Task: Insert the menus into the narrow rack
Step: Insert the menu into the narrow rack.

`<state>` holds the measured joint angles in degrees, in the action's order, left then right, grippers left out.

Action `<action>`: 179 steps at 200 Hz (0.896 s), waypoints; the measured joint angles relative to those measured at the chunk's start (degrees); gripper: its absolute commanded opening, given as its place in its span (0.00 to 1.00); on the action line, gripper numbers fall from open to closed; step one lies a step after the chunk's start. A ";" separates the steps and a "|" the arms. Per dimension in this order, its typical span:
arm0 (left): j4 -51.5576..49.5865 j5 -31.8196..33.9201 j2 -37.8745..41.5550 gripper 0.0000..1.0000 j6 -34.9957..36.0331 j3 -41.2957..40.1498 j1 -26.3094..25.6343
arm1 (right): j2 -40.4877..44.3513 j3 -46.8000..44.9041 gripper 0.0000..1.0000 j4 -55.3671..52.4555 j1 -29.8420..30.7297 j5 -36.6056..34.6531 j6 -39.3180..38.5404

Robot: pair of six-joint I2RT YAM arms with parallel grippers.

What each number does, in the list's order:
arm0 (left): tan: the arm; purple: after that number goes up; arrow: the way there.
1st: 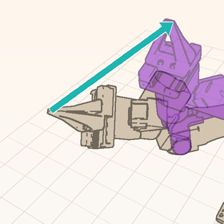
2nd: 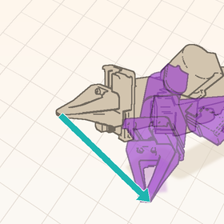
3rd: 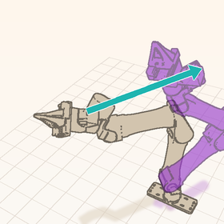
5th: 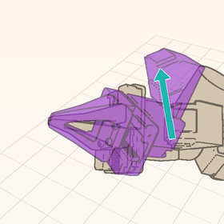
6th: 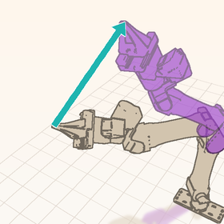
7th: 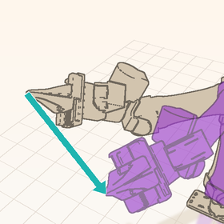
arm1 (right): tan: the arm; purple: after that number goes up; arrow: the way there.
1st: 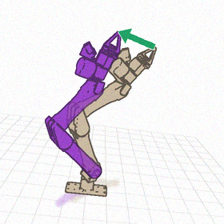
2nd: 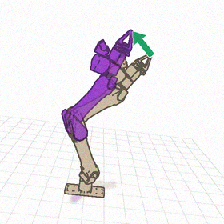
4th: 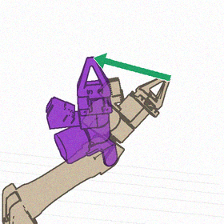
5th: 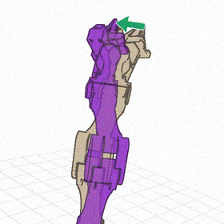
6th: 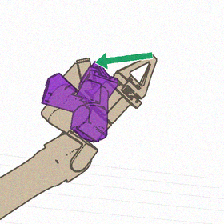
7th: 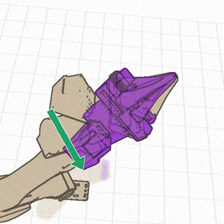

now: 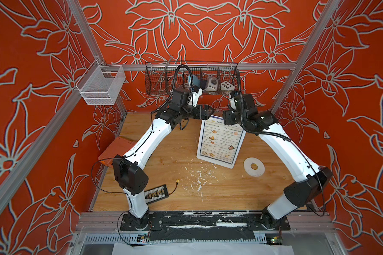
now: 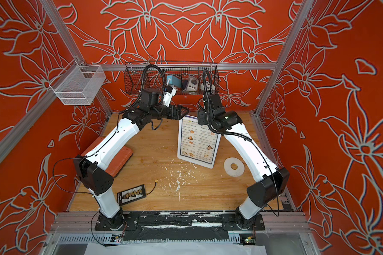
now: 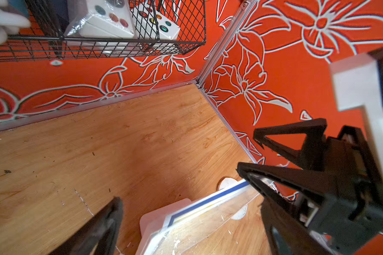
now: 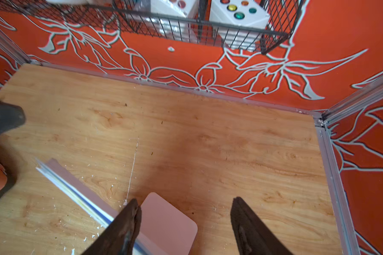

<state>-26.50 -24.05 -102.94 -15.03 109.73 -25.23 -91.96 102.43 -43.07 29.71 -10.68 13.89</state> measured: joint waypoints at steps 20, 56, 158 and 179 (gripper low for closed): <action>0.00 0.00 0.00 0.93 0.00 -0.04 0.00 | 0.22 -0.42 0.68 -0.02 0.09 0.02 0.11; 0.00 -0.02 -0.02 0.93 0.00 -0.04 -0.02 | 1.62 -1.86 0.68 -0.26 0.44 0.44 0.46; 0.42 0.55 -0.55 0.93 0.00 -3.34 -1.03 | 3.13 -4.92 0.71 1.07 0.61 0.70 1.42; -0.28 1.16 -0.57 0.94 0.46 -2.45 -1.03 | 4.31 -4.85 0.78 1.16 0.61 0.37 -0.31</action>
<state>-26.79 -22.90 -103.50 -14.57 107.28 -26.26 -87.66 97.58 -41.91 30.33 -10.31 13.58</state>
